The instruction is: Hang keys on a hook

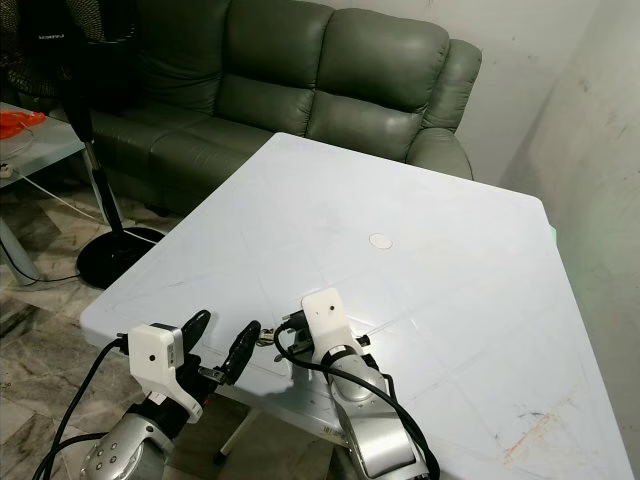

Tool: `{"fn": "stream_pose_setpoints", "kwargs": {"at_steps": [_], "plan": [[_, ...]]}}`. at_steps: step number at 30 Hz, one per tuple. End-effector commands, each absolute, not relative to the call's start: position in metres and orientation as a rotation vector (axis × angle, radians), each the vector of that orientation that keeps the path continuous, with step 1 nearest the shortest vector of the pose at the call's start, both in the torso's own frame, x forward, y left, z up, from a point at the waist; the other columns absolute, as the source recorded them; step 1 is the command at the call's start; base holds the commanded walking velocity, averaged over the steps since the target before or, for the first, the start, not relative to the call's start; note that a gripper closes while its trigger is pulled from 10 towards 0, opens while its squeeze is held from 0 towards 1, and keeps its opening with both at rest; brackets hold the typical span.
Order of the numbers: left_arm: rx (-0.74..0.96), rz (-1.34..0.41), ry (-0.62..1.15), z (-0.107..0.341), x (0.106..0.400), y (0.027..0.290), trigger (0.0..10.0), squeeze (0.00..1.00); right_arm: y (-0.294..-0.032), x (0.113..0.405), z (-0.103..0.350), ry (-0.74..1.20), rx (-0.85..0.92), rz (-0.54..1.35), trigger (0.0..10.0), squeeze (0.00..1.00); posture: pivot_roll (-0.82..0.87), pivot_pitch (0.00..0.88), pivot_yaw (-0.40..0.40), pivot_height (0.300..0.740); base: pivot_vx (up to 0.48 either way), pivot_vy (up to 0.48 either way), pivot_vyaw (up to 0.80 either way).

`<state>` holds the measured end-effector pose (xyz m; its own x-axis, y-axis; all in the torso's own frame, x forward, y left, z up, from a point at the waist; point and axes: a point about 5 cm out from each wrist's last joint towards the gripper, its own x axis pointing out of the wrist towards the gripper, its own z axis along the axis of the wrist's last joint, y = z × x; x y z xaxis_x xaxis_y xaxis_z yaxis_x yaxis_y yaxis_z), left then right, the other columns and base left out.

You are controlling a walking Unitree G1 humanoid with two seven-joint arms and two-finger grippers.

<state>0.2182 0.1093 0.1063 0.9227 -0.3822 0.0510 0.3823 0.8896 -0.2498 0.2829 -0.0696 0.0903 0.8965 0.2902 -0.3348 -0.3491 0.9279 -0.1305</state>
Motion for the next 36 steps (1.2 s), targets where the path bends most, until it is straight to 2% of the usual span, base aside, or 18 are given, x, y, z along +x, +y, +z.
{"fn": "stream_pose_setpoints", "kwargs": {"at_steps": [1,18,19,20,25,28,30,32,36], "plan": [[-0.270,-0.402,-0.010,0.110,0.220,0.106,10.0,0.00,-0.075,0.283,0.083,0.351,-0.189,0.313,0.0,0.00,0.09,0.025,-0.134,0.740,0.000,0.000,0.00],[-0.282,-0.400,-0.013,0.111,0.221,0.106,10.0,0.00,-0.079,0.288,0.088,0.318,-0.155,0.274,0.0,0.00,0.09,0.019,-0.132,0.740,0.000,0.000,0.00],[-0.283,-0.401,-0.013,0.111,0.221,0.106,10.0,0.00,-0.079,0.289,0.089,0.307,-0.155,0.263,1.3,0.00,0.09,0.019,-0.132,0.740,0.000,0.000,0.00],[-0.284,-0.400,-0.012,0.111,0.221,0.106,10.0,0.00,-0.081,0.289,0.089,0.304,-0.164,0.248,10.0,0.00,0.09,0.019,-0.132,0.740,0.000,0.000,0.00],[-0.286,-0.398,-0.011,0.112,0.221,0.106,10.0,0.00,-0.082,0.293,0.088,0.331,-0.107,0.249,10.0,0.00,0.09,0.021,-0.128,0.740,0.000,0.000,0.00],[-0.286,-0.395,-0.010,0.111,0.222,0.106,10.0,0.00,-0.084,0.296,0.102,0.220,0.031,0.295,10.0,0.00,0.09,0.021,-0.128,0.740,0.000,0.000,0.00],[-0.285,-0.394,-0.010,0.111,0.222,0.106,10.0,0.00,-0.085,0.297,0.105,0.213,0.076,0.300,10.0,0.00,0.09,0.021,-0.128,0.740,0.000,0.000,0.00],[-0.289,-0.394,-0.011,0.112,0.222,0.106,10.0,0.00,-0.093,0.299,0.127,0.042,0.251,0.382,10.0,0.00,0.09,0.026,-0.127,0.740,0.000,0.000,0.00],[-0.297,-0.391,-0.015,0.113,0.224,0.107,10.0,0.00,-0.099,0.300,0.137,-0.018,0.332,0.408,10.0,0.00,0.08,0.026,-0.125,0.740,0.000,0.000,0.00]]}}
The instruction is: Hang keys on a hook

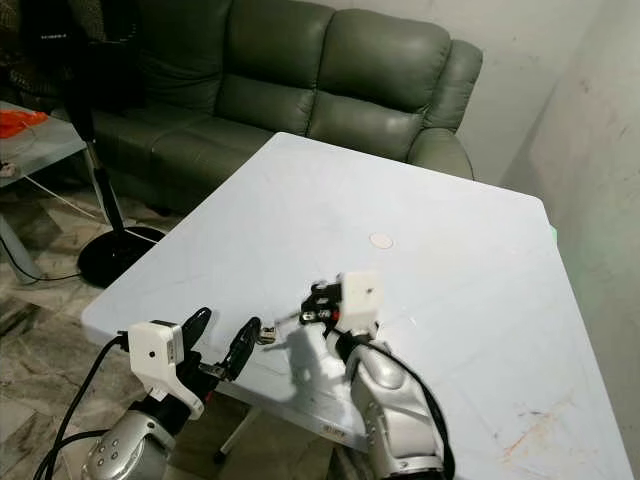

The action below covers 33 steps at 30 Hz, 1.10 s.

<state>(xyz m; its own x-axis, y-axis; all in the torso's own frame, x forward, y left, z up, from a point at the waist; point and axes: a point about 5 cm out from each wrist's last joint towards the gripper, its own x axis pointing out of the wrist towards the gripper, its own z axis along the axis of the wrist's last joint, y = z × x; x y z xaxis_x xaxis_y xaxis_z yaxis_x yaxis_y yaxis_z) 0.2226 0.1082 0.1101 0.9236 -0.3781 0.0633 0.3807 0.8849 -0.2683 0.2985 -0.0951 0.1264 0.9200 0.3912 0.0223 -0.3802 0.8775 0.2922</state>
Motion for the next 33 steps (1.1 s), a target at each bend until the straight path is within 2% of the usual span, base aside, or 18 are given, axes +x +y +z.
{"fn": "stream_pose_setpoints", "kwargs": {"at_steps": [1,10,14,15,16,21,22,25,26,27,29,31,33], "plan": [[-0.298,-0.391,-0.015,0.113,0.224,0.107,10.0,0.00,-0.100,0.300,0.138,-0.036,0.328,0.409,10.0,0.00,0.08,0.026,-0.125,0.740,0.000,0.000,0.00],[-0.300,-0.394,-0.019,0.115,0.227,0.107,10.0,0.00,-0.103,0.300,0.141,-0.085,0.370,0.418,10.0,0.00,0.08,0.026,-0.115,0.740,0.000,0.000,0.00],[-0.298,-0.387,-0.029,0.117,0.231,0.109,10.0,0.00,-0.111,0.304,0.141,-0.114,0.236,0.335,10.0,0.00,0.08,0.020,-0.111,0.740,0.000,0.000,0.00],[-0.309,-0.383,-0.034,0.119,0.233,0.110,10.0,0.00,-0.111,0.305,0.141,-0.086,0.379,0.342,10.0,0.00,0.08,0.020,-0.111,0.740,0.000,0.000,0.00],[-0.311,-0.382,-0.035,0.119,0.234,0.110,10.0,0.00,-0.112,0.305,0.142,-0.092,0.416,0.335,10.0,0.00,0.08,0.020,-0.111,0.740,0.000,0.000,0.00],[-0.311,-0.382,-0.043,0.121,0.238,0.111,10.0,0.00,-0.120,0.309,0.144,-0.112,0.322,0.273,10.0,0.00,0.07,0.008,-0.105,0.740,0.000,0.000,0.00],[-0.312,-0.382,-0.045,0.122,0.239,0.111,10.0,0.00,-0.120,0.309,0.145,-0.108,0.381,0.277,10.0,0.00,0.07,0.008,-0.105,0.740,0.000,0.000,0.00],[-0.315,-0.382,-0.052,0.123,0.242,0.111,10.0,0.00,-0.121,0.310,0.147,-0.123,0.384,0.270,10.0,0.00,0.07,0.008,-0.105,0.740,0.000,0.000,0.00],[-0.329,-0.378,-0.062,0.126,0.245,0.112,10.0,0.00,-0.122,0.310,0.152,-0.136,0.552,0.271,10.0,0.00,0.07,0.000,-0.102,0.740,0.000,0.000,0.00],[-0.333,-0.373,-0.073,0.129,0.249,0.113,10.0,0.00,-0.126,0.312,0.154,-0.136,0.520,0.243,10.0,0.00,0.07,0.000,-0.100,0.740,0.000,0.000,0.00],[-0.337,-0.368,-0.087,0.133,0.254,0.115,10.0,0.00,-0.130,0.312,0.159,-0.160,0.610,0.229,10.0,0.00,0.07,0.000,-0.100,0.740,0.000,0.000,0.00],[-0.343,-0.364,-0.093,0.134,0.256,0.116,10.0,0.00,-0.132,0.313,0.159,-0.163,0.515,0.204,10.0,0.00,0.07,0.000,-0.097,0.740,0.000,0.000,0.00],[-0.340,-0.361,-0.102,0.136,0.259,0.118,10.0,0.00,-0.132,0.311,0.159,-0.177,0.537,0.230,10.0,0.00,0.07,0.000,-0.095,0.740,0.000,0.000,0.00]]}}
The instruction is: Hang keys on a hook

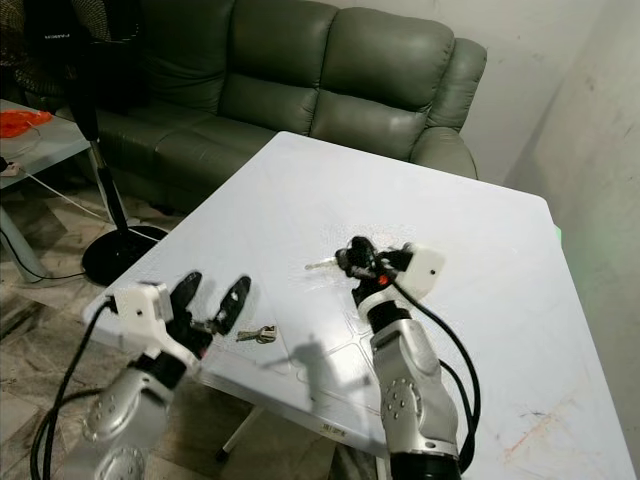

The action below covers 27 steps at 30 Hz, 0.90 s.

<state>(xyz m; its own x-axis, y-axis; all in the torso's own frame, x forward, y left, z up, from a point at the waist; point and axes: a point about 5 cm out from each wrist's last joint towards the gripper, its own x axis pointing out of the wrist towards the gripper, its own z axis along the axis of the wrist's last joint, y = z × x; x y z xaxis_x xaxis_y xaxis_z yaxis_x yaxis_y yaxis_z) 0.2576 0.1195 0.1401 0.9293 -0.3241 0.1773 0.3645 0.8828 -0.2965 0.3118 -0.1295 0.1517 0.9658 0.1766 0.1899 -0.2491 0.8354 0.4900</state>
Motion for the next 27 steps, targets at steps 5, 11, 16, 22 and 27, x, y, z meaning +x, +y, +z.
{"fn": "stream_pose_setpoints", "kwargs": {"at_steps": [5,11,16,22,27], "plan": [[-0.336,-0.364,-0.143,0.147,0.271,0.123,10.0,0.00,-0.141,0.310,0.164,-0.202,0.430,0.191,4.0,0.00,0.06,0.000,-0.087,0.740,0.000,0.000,0.00],[-0.326,-0.375,-0.181,0.158,0.288,0.127,10.0,0.00,-0.148,0.307,0.170,-0.247,0.400,0.184,10.0,0.00,0.05,0.000,-0.080,0.740,0.000,0.000,0.00],[-0.336,-0.359,-0.217,0.170,0.296,0.130,10.0,0.00,-0.154,0.303,0.179,-0.309,0.248,0.156,10.0,0.00,0.03,0.000,-0.071,0.740,0.000,0.000,0.00],[-0.325,-0.319,-0.213,0.168,0.287,0.131,10.0,0.00,-0.164,0.288,0.183,-0.359,0.104,0.101,10.0,0.00,0.02,0.000,-0.067,0.740,0.000,0.000,0.00],[-0.259,-0.314,-0.209,0.153,0.262,0.128,10.0,0.00,-0.162,0.265,0.172,-0.350,0.058,0.103,10.0,0.00,0.01,0.000,-0.070,0.740,0.000,0.000,0.00]]}}
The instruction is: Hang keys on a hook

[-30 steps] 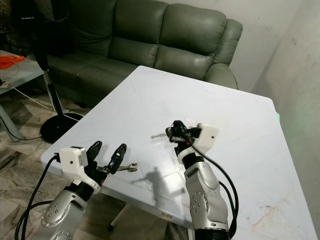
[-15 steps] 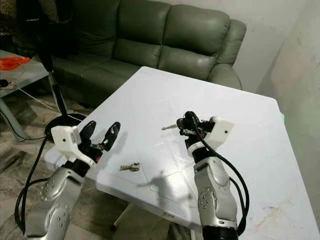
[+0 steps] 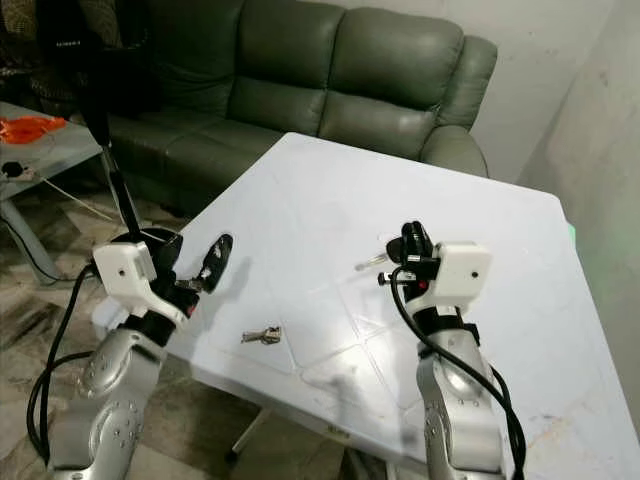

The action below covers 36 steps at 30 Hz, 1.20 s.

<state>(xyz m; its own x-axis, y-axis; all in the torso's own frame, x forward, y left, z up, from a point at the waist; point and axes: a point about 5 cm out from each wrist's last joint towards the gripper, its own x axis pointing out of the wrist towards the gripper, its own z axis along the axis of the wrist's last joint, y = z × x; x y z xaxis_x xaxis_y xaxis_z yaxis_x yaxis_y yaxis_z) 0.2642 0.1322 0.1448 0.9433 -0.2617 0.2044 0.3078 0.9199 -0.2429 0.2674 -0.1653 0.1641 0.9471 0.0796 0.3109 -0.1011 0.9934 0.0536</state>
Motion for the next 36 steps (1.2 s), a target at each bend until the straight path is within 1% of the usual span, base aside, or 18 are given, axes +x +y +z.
{"fn": "stream_pose_setpoints", "kwargs": {"at_steps": [1,3,6,8,13,24,34,36], "plan": [[-0.264,-0.317,-0.198,0.151,0.260,0.127,10.0,0.00,-0.162,0.263,0.170,-0.344,0.055,0.109,10.0,0.00,0.01,0.000,-0.070,0.740,0.000,0.000,0.00],[-0.281,-0.314,-0.199,0.147,0.254,0.129,10.0,0.00,-0.161,0.256,0.162,-0.312,0.065,0.103,10.0,0.00,0.02,0.000,-0.073,0.740,0.000,0.000,0.00],[-0.264,-0.281,-0.168,0.139,0.255,0.133,10.0,0.00,-0.161,0.252,0.155,-0.287,0.059,0.107,10.0,0.00,0.02,0.000,-0.076,0.740,0.000,0.000,0.00],[-0.284,-0.264,-0.167,0.139,0.256,0.135,10.0,0.00,-0.160,0.251,0.152,-0.274,0.081,0.099,10.0,0.00,0.02,0.000,-0.076,0.740,0.000,0.000,0.00],[-0.285,-0.258,-0.172,0.138,0.256,0.136,10.0,0.00,-0.159,0.251,0.152,-0.269,0.083,0.089,10.0,0.00,0.01,0.000,-0.076,0.740,0.000,0.000,0.00],[-0.279,-0.260,-0.203,0.146,0.270,0.136,10.0,0.00,-0.154,0.259,0.151,-0.263,0.088,0.101,10.0,0.00,0.02,0.000,-0.075,0.740,0.000,0.000,0.00],[-0.289,-0.259,-0.202,0.146,0.276,0.138,10.0,0.00,-0.151,0.260,0.151,-0.261,0.086,0.113,10.0,0.00,0.02,0.000,-0.076,0.740,0.000,0.000,0.00],[-0.292,-0.262,-0.200,0.146,0.276,0.137,10.0,0.00,-0.151,0.260,0.150,-0.258,0.085,0.116,10.0,0.00,0.02,0.000,-0.075,0.740,0.000,0.306,0.00]]}}
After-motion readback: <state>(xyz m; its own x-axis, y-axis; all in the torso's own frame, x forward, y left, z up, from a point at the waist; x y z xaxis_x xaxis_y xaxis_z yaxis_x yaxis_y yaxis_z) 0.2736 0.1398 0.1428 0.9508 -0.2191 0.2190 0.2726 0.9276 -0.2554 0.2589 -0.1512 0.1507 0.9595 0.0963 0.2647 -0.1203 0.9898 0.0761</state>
